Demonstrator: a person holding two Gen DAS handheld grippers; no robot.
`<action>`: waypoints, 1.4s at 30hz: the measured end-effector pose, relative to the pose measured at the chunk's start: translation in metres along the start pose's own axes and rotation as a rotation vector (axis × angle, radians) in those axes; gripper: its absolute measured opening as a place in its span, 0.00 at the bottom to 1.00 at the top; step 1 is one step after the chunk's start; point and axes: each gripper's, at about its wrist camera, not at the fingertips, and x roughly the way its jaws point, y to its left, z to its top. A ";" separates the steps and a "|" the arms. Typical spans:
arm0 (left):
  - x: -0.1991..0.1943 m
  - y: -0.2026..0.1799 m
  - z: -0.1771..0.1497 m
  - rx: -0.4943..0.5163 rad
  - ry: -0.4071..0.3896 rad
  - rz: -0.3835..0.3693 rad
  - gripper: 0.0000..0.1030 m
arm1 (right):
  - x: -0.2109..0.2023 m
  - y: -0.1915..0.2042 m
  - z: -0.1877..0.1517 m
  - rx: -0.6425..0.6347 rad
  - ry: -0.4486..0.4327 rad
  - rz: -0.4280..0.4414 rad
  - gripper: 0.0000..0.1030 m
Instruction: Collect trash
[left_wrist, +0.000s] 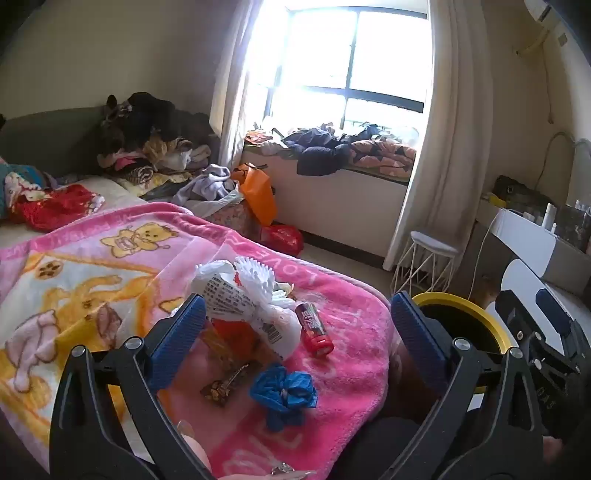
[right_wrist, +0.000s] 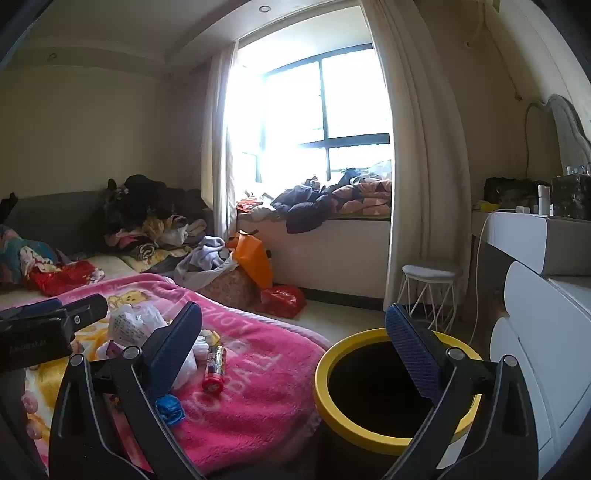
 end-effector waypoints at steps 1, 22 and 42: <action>0.000 0.000 0.000 -0.001 -0.006 -0.001 0.90 | 0.000 -0.001 0.001 -0.002 -0.001 -0.004 0.94; 0.003 -0.004 0.000 0.001 -0.008 -0.007 0.90 | 0.000 -0.002 -0.003 -0.010 0.009 0.005 0.94; 0.002 -0.004 -0.002 0.002 -0.009 -0.007 0.90 | 0.000 -0.003 -0.005 -0.004 0.012 0.003 0.94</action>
